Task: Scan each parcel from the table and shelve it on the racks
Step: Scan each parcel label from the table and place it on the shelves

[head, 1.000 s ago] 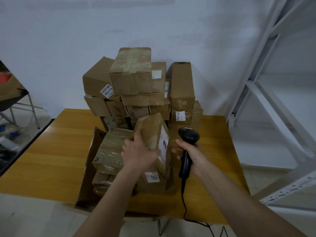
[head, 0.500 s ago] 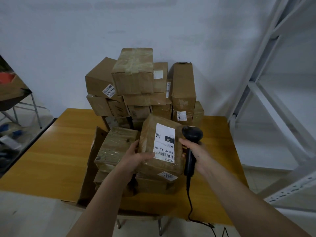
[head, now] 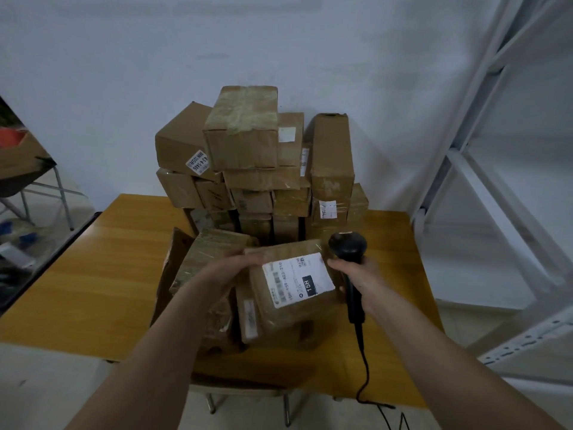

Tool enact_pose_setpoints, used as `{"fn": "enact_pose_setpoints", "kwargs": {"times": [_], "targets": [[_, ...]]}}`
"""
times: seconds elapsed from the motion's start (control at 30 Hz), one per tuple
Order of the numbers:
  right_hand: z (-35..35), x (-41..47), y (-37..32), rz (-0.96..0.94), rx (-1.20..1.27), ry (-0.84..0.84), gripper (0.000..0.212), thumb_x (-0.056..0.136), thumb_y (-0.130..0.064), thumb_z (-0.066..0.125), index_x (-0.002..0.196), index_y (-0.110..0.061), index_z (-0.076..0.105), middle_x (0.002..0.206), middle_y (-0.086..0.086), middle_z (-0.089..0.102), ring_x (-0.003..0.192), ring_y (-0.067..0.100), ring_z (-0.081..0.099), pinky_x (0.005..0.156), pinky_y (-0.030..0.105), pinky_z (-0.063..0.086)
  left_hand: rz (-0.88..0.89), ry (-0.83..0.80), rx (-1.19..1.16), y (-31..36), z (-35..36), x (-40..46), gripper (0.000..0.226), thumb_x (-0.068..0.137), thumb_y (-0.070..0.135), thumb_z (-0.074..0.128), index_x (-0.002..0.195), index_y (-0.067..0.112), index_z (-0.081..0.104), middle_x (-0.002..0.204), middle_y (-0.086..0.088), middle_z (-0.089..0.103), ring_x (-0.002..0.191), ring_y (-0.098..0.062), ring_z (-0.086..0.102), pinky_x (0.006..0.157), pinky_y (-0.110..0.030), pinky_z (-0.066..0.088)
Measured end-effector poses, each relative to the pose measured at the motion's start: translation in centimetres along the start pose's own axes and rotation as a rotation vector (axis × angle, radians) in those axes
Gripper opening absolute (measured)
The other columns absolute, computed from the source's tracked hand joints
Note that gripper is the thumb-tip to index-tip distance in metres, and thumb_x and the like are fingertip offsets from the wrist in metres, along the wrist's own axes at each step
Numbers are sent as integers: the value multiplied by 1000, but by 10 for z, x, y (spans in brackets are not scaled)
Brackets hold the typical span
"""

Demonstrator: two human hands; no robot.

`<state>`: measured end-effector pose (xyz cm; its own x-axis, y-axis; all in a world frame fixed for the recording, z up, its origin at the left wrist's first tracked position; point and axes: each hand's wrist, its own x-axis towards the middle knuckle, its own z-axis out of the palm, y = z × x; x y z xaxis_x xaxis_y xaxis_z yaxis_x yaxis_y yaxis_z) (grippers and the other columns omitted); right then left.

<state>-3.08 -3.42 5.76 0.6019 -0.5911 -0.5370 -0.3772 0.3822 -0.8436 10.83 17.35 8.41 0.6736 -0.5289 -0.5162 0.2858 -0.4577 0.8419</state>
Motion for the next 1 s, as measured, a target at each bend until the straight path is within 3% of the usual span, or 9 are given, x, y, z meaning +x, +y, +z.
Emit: {"fn": "enact_pose_setpoints", "kwargs": {"times": [0.07,0.13,0.2,0.3,0.43,0.67,0.77,0.87,1.0], "targets": [[0,-1,3,11,-15,4,28,77,-22,80,92,-21,56,94,3,65,85,20,60,60,29,45,72,235,-91,2,11,9,79,62,44,87,128,13,55,118,-9,66,97,-25,67,88,-42,55],[0,-1,4,21,-22,5,28,78,-20,79,96,-18,59,93,6,67,81,22,61,59,30,46,148,455,-45,7,20,16,70,72,37,83,129,12,52,121,-7,63,86,-13,63,71,-27,53],[1,-2,5,24,-30,6,30,78,-19,79,101,-15,60,91,8,68,77,23,63,58,31,47,191,519,89,12,26,22,67,80,31,78,136,13,47,128,-7,60,90,-14,60,65,-18,43],[0,-2,5,14,-31,13,26,78,-17,79,97,-16,61,85,7,67,71,21,62,54,29,46,195,510,198,13,32,25,73,84,30,73,144,13,36,136,-9,54,108,-21,57,77,-25,45],[1,0,2,-8,-6,11,23,78,-15,79,92,-18,61,84,4,69,72,19,65,52,27,45,163,742,163,1,48,10,87,81,34,75,150,12,26,151,-12,31,139,-29,30,109,-44,33],[13,6,-11,-179,-130,-7,24,82,-15,75,98,-24,59,90,-7,60,78,6,53,61,20,40,-77,891,-220,-35,79,-18,112,71,38,83,153,10,13,159,-14,12,147,-34,11,116,-53,22],[20,10,-20,-244,-280,-46,19,82,-16,75,96,-21,63,98,0,64,93,17,61,80,32,52,-246,816,-497,-46,88,-24,109,66,49,83,149,9,25,152,-17,29,139,-37,30,112,-56,33],[26,13,-26,-279,-457,-83,18,82,-21,74,80,-26,57,89,-1,64,94,20,63,87,39,54,-349,499,-843,-46,99,-30,95,68,49,82,144,14,38,142,-14,47,129,-38,44,105,-59,40],[28,14,-33,-258,-609,-173,21,81,-23,74,98,-16,64,96,5,66,96,22,63,89,41,54,-307,196,-1027,-42,112,-39,79,67,32,86,136,21,49,123,-14,56,121,-42,48,94,-66,44]]}}
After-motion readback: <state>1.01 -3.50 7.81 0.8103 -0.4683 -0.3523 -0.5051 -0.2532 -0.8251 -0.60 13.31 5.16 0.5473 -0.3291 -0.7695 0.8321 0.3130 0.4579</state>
